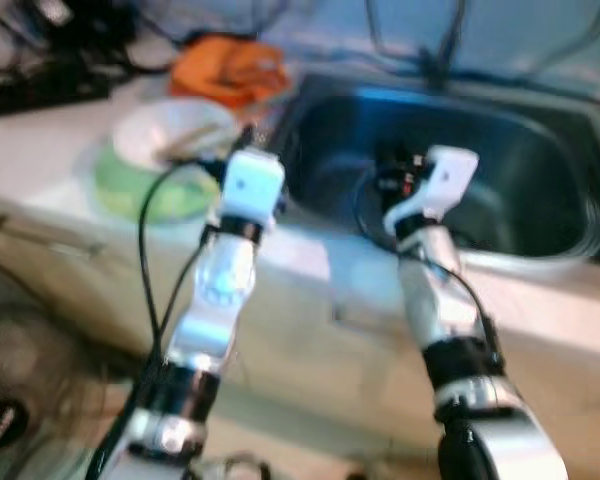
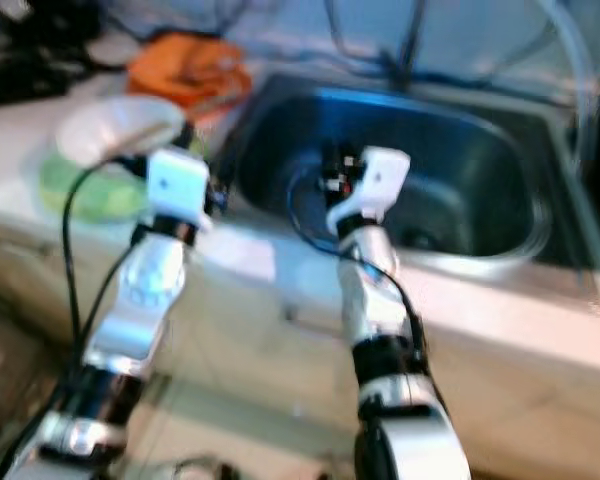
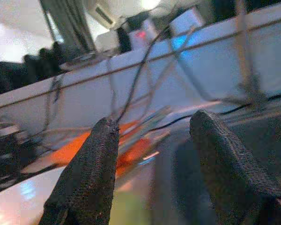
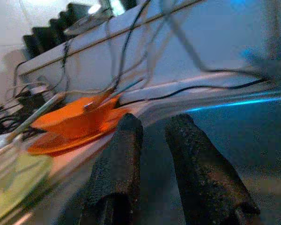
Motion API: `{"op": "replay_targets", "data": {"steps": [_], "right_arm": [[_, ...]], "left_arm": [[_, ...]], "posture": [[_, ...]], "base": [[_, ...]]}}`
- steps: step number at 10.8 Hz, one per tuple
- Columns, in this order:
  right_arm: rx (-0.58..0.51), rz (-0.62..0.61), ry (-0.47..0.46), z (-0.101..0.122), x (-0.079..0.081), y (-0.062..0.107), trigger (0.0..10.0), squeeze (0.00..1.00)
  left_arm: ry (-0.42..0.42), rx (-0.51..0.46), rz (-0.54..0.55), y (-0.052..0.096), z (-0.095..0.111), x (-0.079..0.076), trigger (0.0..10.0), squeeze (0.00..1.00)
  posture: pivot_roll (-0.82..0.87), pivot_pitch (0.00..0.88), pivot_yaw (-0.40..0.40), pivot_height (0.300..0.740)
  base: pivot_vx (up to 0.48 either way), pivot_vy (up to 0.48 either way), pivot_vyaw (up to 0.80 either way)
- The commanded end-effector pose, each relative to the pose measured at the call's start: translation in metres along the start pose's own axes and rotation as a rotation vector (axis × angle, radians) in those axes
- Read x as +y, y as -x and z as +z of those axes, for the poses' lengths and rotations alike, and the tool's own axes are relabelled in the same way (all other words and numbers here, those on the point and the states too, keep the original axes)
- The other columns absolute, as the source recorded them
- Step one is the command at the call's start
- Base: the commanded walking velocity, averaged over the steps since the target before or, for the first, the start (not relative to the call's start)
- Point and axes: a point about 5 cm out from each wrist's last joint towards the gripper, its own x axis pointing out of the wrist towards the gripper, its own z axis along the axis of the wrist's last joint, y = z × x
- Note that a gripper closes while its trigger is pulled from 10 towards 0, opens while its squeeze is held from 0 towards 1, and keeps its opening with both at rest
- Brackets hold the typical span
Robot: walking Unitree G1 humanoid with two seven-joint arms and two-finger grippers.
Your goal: Kitchen organization
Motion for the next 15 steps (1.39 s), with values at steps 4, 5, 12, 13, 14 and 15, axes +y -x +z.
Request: {"op": "replay_targets", "data": {"steps": [4,5,12,13,14,15], "right_arm": [[-0.002,0.008,0.003,0.001,0.0,0.0,10.0,0.0],[-0.002,0.008,0.003,0.001,0.0,0.0,10.0,0.0],[0.008,0.009,0.005,-0.001,0.001,0.0,10.0,0.0],[0.011,0.01,0.006,-0.001,0.0,0.0,10.0,0.0],[0.013,0.01,0.008,-0.002,0.001,0.0,10.0,0.0],[0.013,0.009,0.009,-0.002,0.0,0.001,10.0,0.0]], "left_arm": [[0.004,-0.02,0.0,0.0,0.003,-0.003,10.0,0.0],[0.004,-0.02,-0.003,0.0,0.004,-0.003,10.0,0.0],[-0.292,0.038,-0.118,-0.013,-0.002,0.01,10.0,0.0],[-0.336,0.043,-0.126,-0.017,-0.002,0.014,10.0,0.0],[-0.36,0.057,-0.135,-0.021,-0.004,0.018,10.0,0.0],[-0.39,0.074,-0.164,-0.024,-0.006,0.019,10.0,0.0]], "posture": [[0.1,0.102,0.01,0.74],[0.1,0.102,0.01,0.74],[0.1,0.099,0.012,0.74],[0.1,0.096,0.014,0.74],[0.09,0.091,0.017,0.74],[0.09,0.083,0.019,0.74]], "base": [[0.0,0.0,0.0],[0.0,0.0,0.0],[0.0,0.0,0.0],[0.0,0.0,0.0],[0.0,0.0,0.0],[0.0,0.0,0.0]]}}
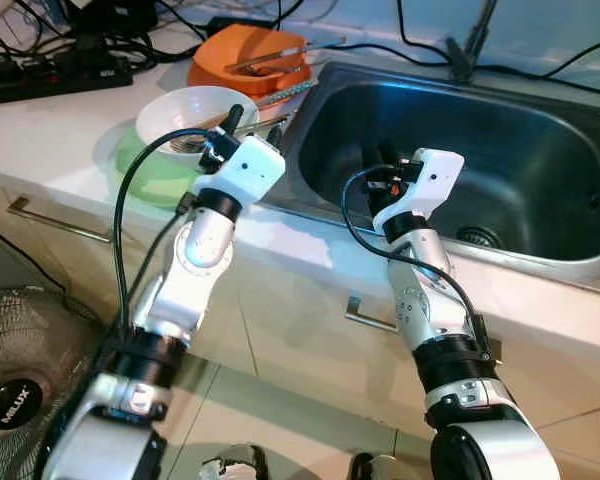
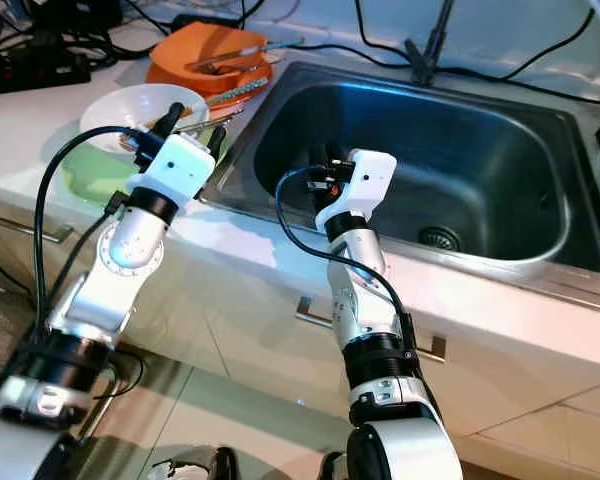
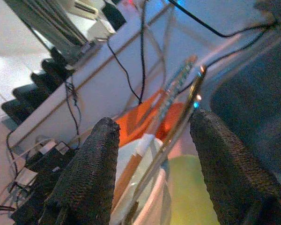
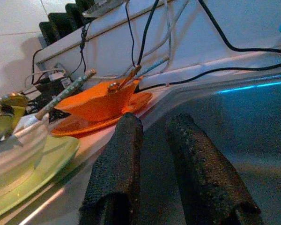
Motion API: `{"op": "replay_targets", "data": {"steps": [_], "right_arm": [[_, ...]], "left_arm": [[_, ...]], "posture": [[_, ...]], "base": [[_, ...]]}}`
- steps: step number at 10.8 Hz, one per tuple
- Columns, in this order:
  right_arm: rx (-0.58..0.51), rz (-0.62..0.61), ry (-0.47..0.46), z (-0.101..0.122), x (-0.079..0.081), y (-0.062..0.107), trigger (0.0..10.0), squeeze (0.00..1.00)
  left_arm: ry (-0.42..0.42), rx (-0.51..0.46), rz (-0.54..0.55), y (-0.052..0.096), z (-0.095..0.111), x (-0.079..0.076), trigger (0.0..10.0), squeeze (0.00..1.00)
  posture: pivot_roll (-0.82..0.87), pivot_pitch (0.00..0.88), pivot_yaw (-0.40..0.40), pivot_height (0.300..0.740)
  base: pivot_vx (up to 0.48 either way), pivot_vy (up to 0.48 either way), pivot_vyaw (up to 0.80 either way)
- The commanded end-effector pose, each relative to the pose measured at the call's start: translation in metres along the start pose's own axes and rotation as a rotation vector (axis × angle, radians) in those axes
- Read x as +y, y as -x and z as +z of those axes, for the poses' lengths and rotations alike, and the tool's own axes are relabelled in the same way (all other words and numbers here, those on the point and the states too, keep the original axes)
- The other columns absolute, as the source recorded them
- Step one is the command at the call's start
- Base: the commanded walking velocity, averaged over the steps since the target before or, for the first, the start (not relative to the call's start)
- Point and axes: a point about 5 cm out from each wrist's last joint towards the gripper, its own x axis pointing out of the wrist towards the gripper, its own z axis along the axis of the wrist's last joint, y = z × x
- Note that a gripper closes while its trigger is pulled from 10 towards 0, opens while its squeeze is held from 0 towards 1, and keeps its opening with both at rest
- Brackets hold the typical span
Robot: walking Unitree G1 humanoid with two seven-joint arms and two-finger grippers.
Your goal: Kitchen organization
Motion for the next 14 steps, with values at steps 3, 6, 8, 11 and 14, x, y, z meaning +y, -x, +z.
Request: {"op": "replay_targets", "data": {"steps": [3,6,8,11,14], "right_arm": [[0.011,0.003,0.005,-0.002,0.001,0.001,10.0,0.0],[0.012,0.005,0.0,-0.004,0.003,0.001,10.0,0.0],[0.013,0.006,-0.002,-0.004,0.003,0.001,10.0,0.0],[0.011,-0.002,0.0,-0.003,0.001,0.002,10.0,0.0],[0.011,-0.005,0.001,-0.003,0.001,0.002,10.0,0.0]], "left_arm": [[-0.061,0.005,-0.082,-0.008,0.0,-0.007,10.0,0.0],[-0.08,0.007,-0.117,-0.015,0.0,-0.012,10.0,0.0],[-0.105,0.025,-0.13,-0.021,-0.001,-0.013,10.0,0.0],[-0.134,0.052,-0.128,-0.03,-0.005,-0.01,2.5,0.0],[-0.134,0.045,-0.128,-0.03,-0.005,-0.011,0.0,0.0]], "posture": [[0.09,0.07,0.021,0.74],[0.09,0.054,0.024,0.74],[0.09,0.059,0.022,0.74],[0.08,0.068,0.022,0.74],[0.09,0.072,0.019,0.74]], "base": [[0.0,0.0,0.0],[0.0,0.0,0.0],[0.0,0.0,0.0],[0.0,0.0,0.0],[0.0,0.0,0.0]]}}
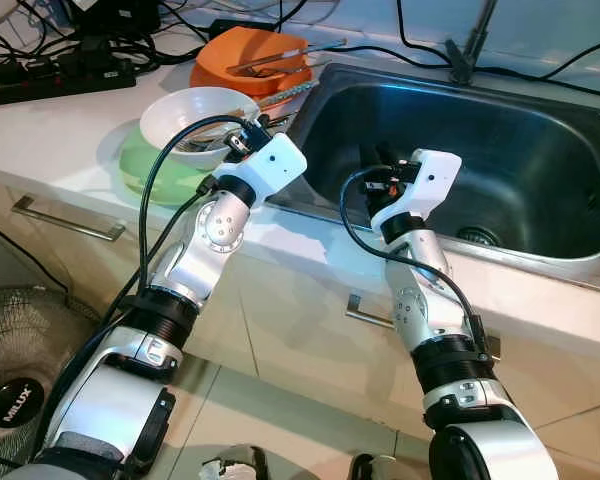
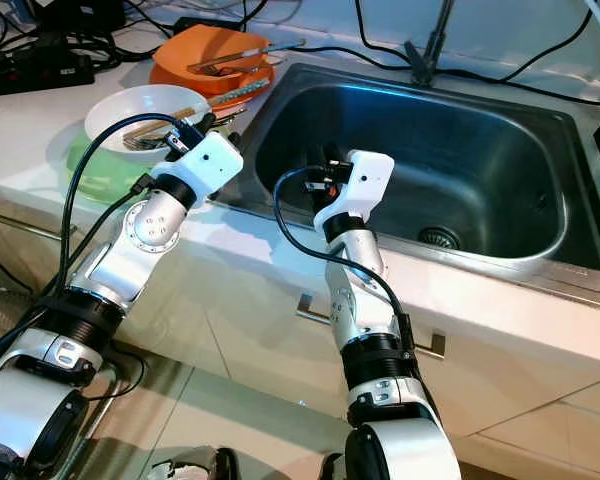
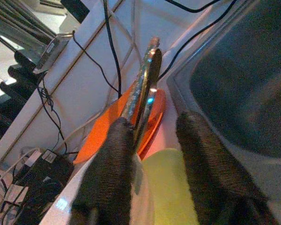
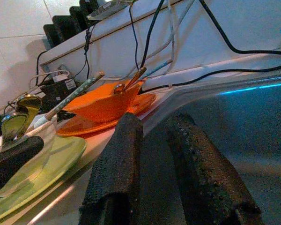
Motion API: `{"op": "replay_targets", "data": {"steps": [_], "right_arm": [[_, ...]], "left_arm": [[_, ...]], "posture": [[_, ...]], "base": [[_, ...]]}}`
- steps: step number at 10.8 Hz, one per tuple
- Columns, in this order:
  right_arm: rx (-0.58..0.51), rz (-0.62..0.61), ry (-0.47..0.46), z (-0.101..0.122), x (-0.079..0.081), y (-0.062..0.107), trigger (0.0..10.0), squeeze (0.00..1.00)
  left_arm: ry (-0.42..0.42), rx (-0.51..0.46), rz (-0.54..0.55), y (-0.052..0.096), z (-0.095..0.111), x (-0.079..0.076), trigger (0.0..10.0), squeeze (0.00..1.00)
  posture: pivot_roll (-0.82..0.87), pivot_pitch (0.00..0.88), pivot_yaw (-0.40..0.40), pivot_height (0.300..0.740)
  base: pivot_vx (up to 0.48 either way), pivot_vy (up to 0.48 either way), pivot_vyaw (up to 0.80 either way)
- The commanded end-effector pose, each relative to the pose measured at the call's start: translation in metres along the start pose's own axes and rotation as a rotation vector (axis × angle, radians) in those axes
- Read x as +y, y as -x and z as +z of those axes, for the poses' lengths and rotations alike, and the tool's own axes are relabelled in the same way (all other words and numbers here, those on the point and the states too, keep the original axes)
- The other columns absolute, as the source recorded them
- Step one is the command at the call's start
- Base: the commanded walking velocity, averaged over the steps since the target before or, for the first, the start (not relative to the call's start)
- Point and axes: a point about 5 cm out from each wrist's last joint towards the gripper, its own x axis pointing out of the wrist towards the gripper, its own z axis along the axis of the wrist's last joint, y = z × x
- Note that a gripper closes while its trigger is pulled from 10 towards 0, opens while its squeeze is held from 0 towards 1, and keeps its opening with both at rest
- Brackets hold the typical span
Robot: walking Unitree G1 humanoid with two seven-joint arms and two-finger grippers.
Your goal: Kitchen organization
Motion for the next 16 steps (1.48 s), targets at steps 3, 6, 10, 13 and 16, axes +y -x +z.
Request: {"op": "replay_targets", "data": {"steps": [3,6,10,13,16], "right_arm": [[0.01,-0.002,0.007,-0.002,-0.001,0.001,10.0,0.0],[0.01,-0.002,0.01,-0.001,-0.002,0.0,10.0,0.0],[0.012,0.007,0.01,-0.001,-0.001,-0.001,10.0,0.0],[0.014,0.011,0.011,-0.002,-0.001,0.0,10.0,0.0],[0.017,0.019,0.007,-0.003,0.001,-0.002,10.0,0.0]], "left_arm": [[-0.017,-0.023,0.015,-0.003,0.005,0.006,0.0,0.0],[-0.006,-0.05,0.042,-0.002,0.011,0.014,0.0,0.0],[0.083,-0.086,0.044,0.002,0.02,0.018,10.0,0.0],[0.19,-0.124,0.015,0.006,0.032,0.021,10.0,0.0],[0.32,-0.204,0.067,0.008,0.054,0.05,10.0,0.0]], "posture": [[0.09,0.073,0.015,0.74],[0.1,0.078,0.008,0.74],[0.1,0.083,0.002,0.74],[0.1,0.069,0.004,0.74],[0.11,0.043,0.004,0.74]], "base": [[0.0,0.0,0.0],[0.0,0.0,0.0],[0.0,0.0,0.0],[0.0,0.0,0.0],[0.0,0.0,0.0]]}}
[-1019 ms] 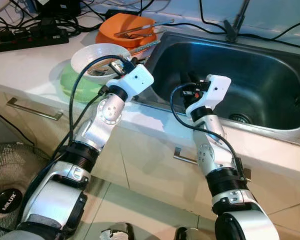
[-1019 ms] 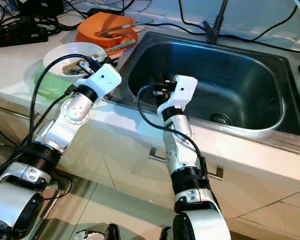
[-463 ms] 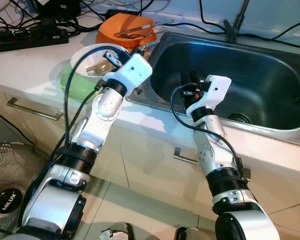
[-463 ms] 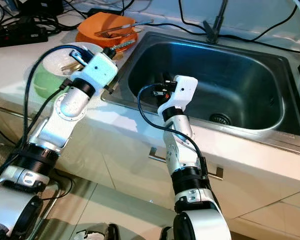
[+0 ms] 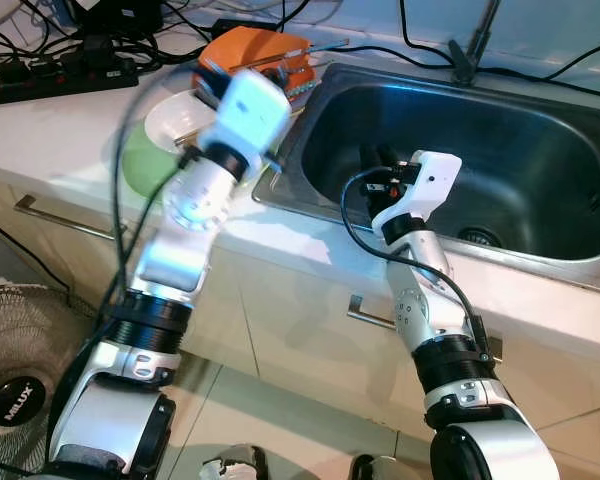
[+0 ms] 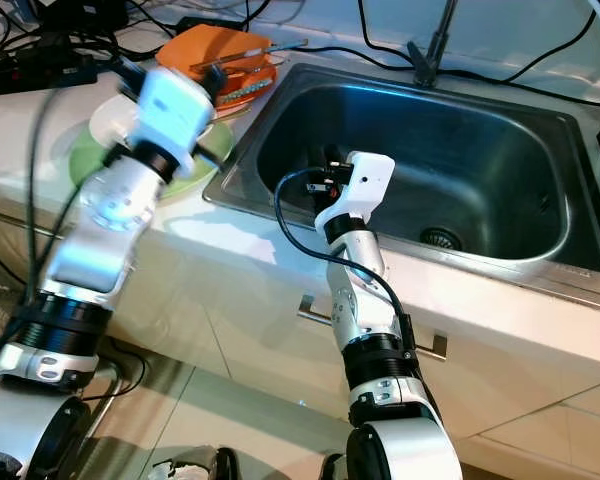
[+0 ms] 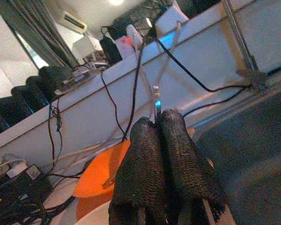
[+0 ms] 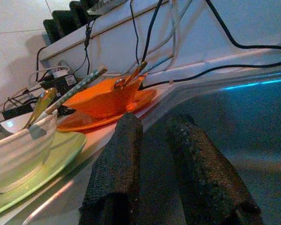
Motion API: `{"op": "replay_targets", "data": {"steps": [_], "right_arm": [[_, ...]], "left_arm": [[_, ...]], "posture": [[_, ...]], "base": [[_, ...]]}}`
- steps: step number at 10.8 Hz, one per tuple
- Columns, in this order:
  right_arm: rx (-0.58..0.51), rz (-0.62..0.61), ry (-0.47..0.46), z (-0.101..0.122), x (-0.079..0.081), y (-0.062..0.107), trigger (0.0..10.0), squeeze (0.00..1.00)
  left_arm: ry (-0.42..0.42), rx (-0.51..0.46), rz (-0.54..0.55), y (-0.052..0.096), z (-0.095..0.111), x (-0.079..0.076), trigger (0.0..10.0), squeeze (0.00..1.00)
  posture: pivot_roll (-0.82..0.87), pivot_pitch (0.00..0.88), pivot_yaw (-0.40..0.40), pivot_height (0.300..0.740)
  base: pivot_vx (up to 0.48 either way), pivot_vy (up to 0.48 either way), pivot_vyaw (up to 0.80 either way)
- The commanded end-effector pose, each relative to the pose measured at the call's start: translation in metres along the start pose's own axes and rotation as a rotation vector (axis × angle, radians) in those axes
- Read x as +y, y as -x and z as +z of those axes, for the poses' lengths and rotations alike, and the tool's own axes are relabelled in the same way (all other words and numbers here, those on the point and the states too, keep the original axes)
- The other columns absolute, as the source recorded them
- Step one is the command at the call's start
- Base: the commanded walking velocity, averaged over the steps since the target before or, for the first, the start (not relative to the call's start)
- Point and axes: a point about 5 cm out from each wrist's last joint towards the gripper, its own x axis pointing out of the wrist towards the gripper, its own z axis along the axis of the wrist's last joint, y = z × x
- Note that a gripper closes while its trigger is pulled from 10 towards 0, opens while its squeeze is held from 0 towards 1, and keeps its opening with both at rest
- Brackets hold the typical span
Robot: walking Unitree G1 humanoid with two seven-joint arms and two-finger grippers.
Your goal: Kitchen organization
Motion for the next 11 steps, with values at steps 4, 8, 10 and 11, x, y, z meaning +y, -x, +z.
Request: {"op": "replay_targets", "data": {"steps": [4,8,10,11], "right_arm": [[0.0,0.023,0.004,0.002,0.004,-0.005,10.0,0.0],[-0.002,0.03,0.005,0.002,0.004,-0.007,10.0,0.0],[-0.005,0.026,0.012,0.004,0.002,-0.008,10.0,0.0],[-0.01,0.023,0.017,0.005,0.001,-0.008,10.0,0.0]], "left_arm": [[0.079,-0.093,0.049,-0.007,0.036,0.024,10.0,0.0],[0.318,-0.163,0.063,-0.008,0.056,0.032,10.0,0.0],[0.417,-0.288,0.039,-0.007,0.075,0.031,10.0,0.0],[0.479,-0.339,0.019,-0.006,0.082,0.029,10.0,0.0]], "posture": [[0.12,0.051,-0.002,0.74],[0.12,0.051,-0.008,0.74],[0.12,0.053,-0.011,0.74],[0.12,0.055,-0.009,0.74]], "base": [[0.0,0.0,0.0],[0.0,0.0,0.0],[0.0,0.0,0.0],[0.0,0.0,0.0]]}}
